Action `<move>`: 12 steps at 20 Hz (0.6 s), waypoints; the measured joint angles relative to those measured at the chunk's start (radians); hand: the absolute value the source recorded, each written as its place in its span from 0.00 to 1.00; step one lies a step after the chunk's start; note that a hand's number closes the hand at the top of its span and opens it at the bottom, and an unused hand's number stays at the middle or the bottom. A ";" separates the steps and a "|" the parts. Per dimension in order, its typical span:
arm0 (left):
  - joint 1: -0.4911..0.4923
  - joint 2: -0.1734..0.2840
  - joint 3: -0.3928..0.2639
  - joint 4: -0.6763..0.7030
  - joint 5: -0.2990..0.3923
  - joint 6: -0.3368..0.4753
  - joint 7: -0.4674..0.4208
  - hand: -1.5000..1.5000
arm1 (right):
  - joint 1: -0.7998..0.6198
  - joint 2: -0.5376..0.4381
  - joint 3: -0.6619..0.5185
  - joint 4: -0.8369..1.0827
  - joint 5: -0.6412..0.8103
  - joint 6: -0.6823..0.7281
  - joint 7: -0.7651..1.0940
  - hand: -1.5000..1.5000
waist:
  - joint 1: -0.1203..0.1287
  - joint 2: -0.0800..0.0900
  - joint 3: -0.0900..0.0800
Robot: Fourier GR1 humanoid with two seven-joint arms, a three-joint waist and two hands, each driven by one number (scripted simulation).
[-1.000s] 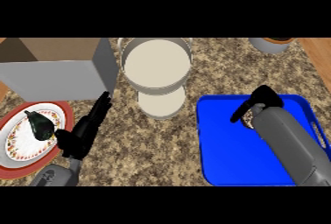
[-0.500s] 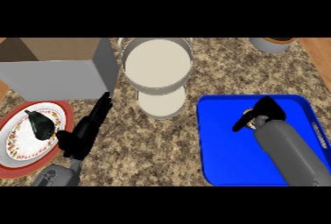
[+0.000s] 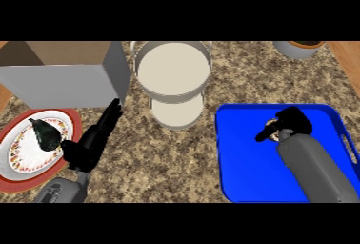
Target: Pick the cupcake from the tray and place it in the tiered basket
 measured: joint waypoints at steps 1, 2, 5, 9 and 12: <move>0.008 -0.004 0.001 -0.001 -0.006 -0.003 -0.003 0.50 | 0.003 0.010 -0.002 0.005 0.020 -0.012 -0.009 1.00 | 0.000 0.000 0.000; 0.000 -0.006 0.008 -0.010 -0.008 -0.004 0.016 0.50 | 0.007 0.009 -0.010 -0.004 0.029 -0.015 -0.015 1.00 | 0.000 0.000 0.000; 0.001 -0.021 0.015 -0.014 -0.026 -0.011 0.022 0.50 | 0.006 0.026 -0.027 0.004 0.071 -0.033 -0.034 1.00 | 0.000 -0.001 -0.001; -0.013 -0.043 0.034 0.012 -0.046 -0.023 0.019 0.50 | -0.029 0.036 -0.059 0.021 0.114 -0.028 -0.039 1.00 | 0.001 0.001 0.000; -0.017 -0.048 0.048 0.023 -0.053 -0.039 0.018 0.50 | -0.026 0.026 -0.054 0.021 0.133 -0.011 -0.116 1.00 | 0.002 0.002 0.001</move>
